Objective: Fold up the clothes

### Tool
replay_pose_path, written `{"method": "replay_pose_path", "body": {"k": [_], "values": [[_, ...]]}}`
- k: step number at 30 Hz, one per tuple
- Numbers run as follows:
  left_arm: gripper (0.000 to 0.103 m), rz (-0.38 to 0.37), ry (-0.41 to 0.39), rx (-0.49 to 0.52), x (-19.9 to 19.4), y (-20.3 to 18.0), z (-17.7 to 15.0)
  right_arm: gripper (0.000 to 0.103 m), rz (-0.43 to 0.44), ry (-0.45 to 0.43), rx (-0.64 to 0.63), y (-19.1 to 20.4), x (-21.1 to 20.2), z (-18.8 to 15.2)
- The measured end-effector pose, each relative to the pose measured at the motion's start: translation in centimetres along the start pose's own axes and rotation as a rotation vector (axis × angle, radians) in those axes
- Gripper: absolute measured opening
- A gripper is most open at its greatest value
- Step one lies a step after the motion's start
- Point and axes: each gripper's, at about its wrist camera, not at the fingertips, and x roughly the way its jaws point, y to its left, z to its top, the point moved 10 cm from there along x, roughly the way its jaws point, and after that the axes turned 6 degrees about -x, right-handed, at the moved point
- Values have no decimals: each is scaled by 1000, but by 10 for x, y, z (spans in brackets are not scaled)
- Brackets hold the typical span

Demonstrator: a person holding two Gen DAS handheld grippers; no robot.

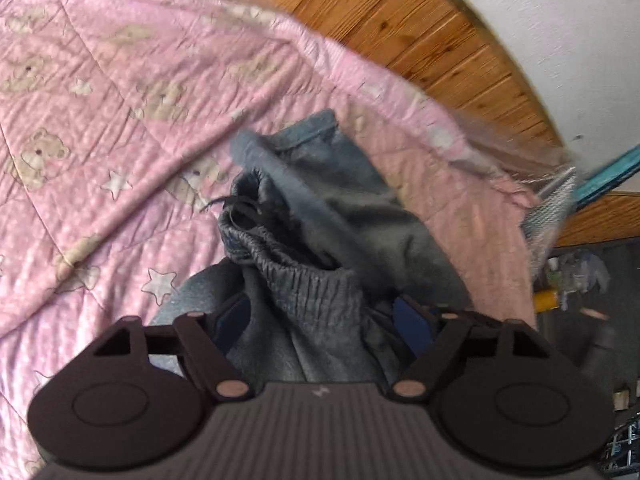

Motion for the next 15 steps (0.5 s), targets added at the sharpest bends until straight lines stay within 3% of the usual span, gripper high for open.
{"method": "replay_pose_path", "body": {"k": [1, 2, 3, 4, 9, 13, 15], "values": [[74, 22, 12, -12, 9, 2, 0, 0, -24, -33, 35, -14, -8, 0], [59, 30, 15, -20, 15, 4, 1, 0, -52, -63, 88, -31, -17, -1], [34, 27, 16, -24, 19, 5, 2, 0, -81, -93, 154, -53, -27, -6], [27, 24, 15, -30, 20, 6, 2, 0, -116, -116, 220, -77, -40, -12], [19, -99, -50, -22, -17, -9, 20, 0, -296, -148, 554, -212, -102, -69], [13, -264, -177, 38, -69, -79, 97, 0, -295, -236, 779, -290, -134, -87], [12, -359, -265, 88, -118, -119, 134, 0, -280, -317, 827, -310, -155, -71]]}}
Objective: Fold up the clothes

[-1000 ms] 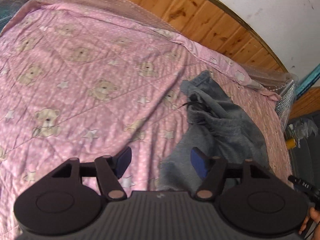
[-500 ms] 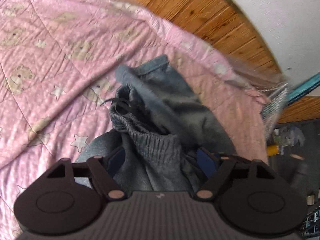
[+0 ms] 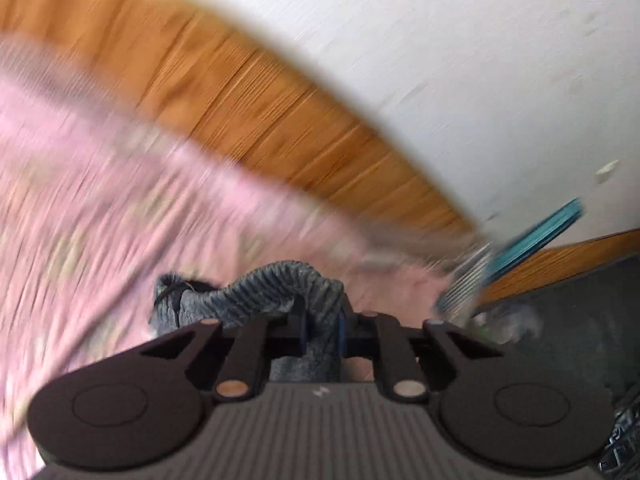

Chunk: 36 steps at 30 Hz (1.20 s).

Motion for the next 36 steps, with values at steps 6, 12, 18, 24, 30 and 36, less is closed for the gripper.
{"method": "replay_pose_path", "body": {"k": [6, 12, 18, 24, 30, 36], "values": [[13, -172, -255, 70, -152, -51, 58, 3, 149, -37, -24, 59, -19, 10], [15, 500, -114, -221, -216, 223, -76, 39, 143, 245, -124, 110, 33, -125], [22, 711, -15, -533, -269, 339, -201, 60, 112, 331, -377, 158, 58, -194], [74, 546, -100, -523, -243, 291, -170, 78, 128, 277, -578, 205, 65, -190], [91, 489, -26, -290, -152, 258, -126, 84, 165, 296, -604, 228, 69, -198], [46, 553, 64, -81, -85, 261, -130, 85, 184, 286, -645, 227, 75, -203]]}}
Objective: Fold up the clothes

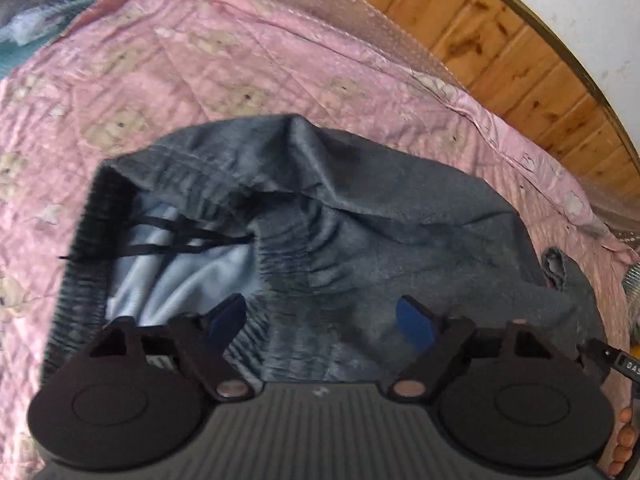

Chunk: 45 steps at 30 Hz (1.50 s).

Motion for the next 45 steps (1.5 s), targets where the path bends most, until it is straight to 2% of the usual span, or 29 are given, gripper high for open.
{"method": "replay_pose_path", "body": {"k": [1, 2, 4, 7, 8, 9, 10, 12, 14, 17, 19, 21, 22, 25, 27, 29, 30, 31, 32, 34, 35, 36, 37, 39, 43, 45], "values": [[23, -17, 7, 20, 0, -7, 1, 86, 18, -10, -34, 4, 2, 1], [7, -39, 3, 38, -5, -15, 3, 90, 40, -15, -76, 9, 6, 2], [6, -91, -36, 29, -25, -27, 13, 92, 63, -14, -156, 16, 15, 2], [5, -181, -106, -30, -69, -34, 42, 77, 29, -15, -209, 12, 31, 6], [5, -212, -129, -55, -86, -34, 56, 59, 34, -9, -177, 7, 35, 10], [5, -239, -149, -77, -100, -33, 69, 17, 37, -7, -138, -1, 37, 15], [5, -265, -169, -99, -114, -32, 83, 0, 31, -17, -104, -9, 37, 23], [5, -297, -208, -121, -136, -32, 118, 0, 23, -50, -16, -30, 34, 42], [5, -332, -264, -125, -158, -38, 163, 0, 31, -141, 138, -63, 13, 78], [4, -422, -370, -103, -212, -65, 226, 0, 14, -328, 337, -122, -47, 138], [4, -495, -422, -65, -255, -82, 249, 0, 3, -447, 432, -157, -98, 160], [5, -545, -460, -9, -301, -91, 254, 0, -17, -535, 491, -185, -147, 161], [5, -550, -475, 9, -319, -86, 252, 0, -31, -561, 514, -196, -168, 149], [5, -501, -506, 22, -355, -36, 230, 0, -62, -624, 587, -228, -222, 106], [5, -449, -509, 19, -370, 5, 213, 0, -45, -610, 654, -245, -232, 50], [5, -325, -443, -31, -350, 72, 187, 0, -35, -521, 751, -256, -216, -20], [5, -257, -381, -73, -328, 107, 169, 4, -39, -421, 816, -258, -196, -61], [5, -204, -310, -117, -302, 138, 149, 13, -52, -271, 891, -257, -170, -106], [5, -150, -239, -160, -276, 170, 128, 31, -91, -122, 952, -255, -146, -152], [5, -67, -107, -243, -226, 224, 81, 32, -216, 84, 1035, -247, -124, -232], [4, -38, -65, -272, -208, 245, 62, 32, -262, 146, 1079, -242, -122, -264], [3, -8, -22, -300, -191, 264, 43, 32, -283, 164, 1127, -236, -126, -286], [0, 10, 9, -331, -179, 282, 25, 32, -292, 161, 1159, -230, -131, -297], [0, 1, 13, -377, -171, 299, 9, 44, -287, 158, 1128, -217, -137, -293], [0, -5, -15, -375, -171, 315, 12, 58, -200, 118, 1003, -187, -132, -248], [0, -15, -25, -355, -173, 315, 18, 81, -151, 89, 960, -169, -126, -223]]}}
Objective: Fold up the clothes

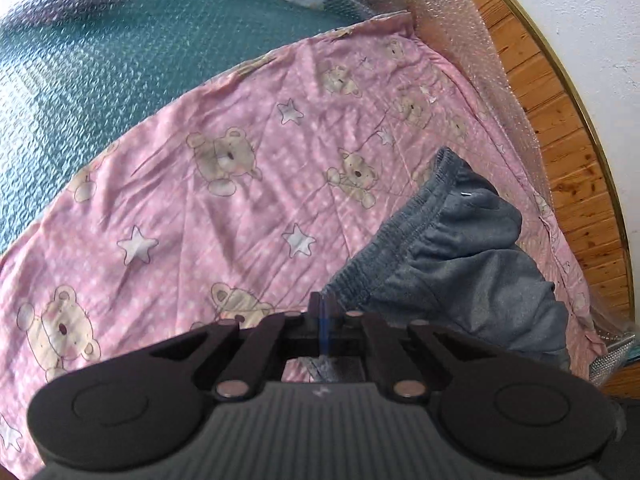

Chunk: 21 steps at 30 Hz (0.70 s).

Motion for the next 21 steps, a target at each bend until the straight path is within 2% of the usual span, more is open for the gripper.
{"method": "replay_pose_path", "body": {"k": [2, 5, 7, 8, 9, 10, 11, 12, 13, 14, 15, 18, 19, 21], "values": [[0, -13, 5, 22, 2, -8, 3, 86, 28, 13, -52, 32, 10, 1], [2, -27, 38, 79, 11, -26, 1, 86, 16, 26, -140, 70, 31, 5], [8, -6, 62, 107, 19, -34, -6, 86, -40, 31, -195, 85, 52, 9], [18, 27, 59, 116, 21, -34, -9, 85, -69, 35, -218, 91, 62, 11], [28, 55, 55, 117, 23, -33, -13, 79, -93, 38, -239, 95, 72, 12], [33, 77, 51, 111, 25, -30, -17, 71, -112, 42, -266, 99, 81, 12], [44, 98, 46, 104, 27, -28, -21, 40, -124, 47, -301, 103, 89, 13], [53, 112, 48, 90, 29, -25, -26, 17, -143, 48, -336, 106, 95, 14], [55, 114, 58, 70, 32, -22, -32, 12, -150, 35, -366, 109, 94, 17], [55, 111, 70, 50, 33, -20, -37, 0, -128, 13, -387, 115, 89, 22], [58, 109, 78, 36, 34, -18, -42, 0, -92, -28, -390, 122, 74, 29], [60, 99, 85, 19, 33, -16, -53, 0, 56, -218, -317, 133, -12, 57], [61, 94, 85, 7, 32, -14, -55, 0, 80, -268, -284, 127, -40, 63], [67, 90, 89, -23, 34, -8, -60, 0, 72, -321, -216, 98, -76, 65]]}}
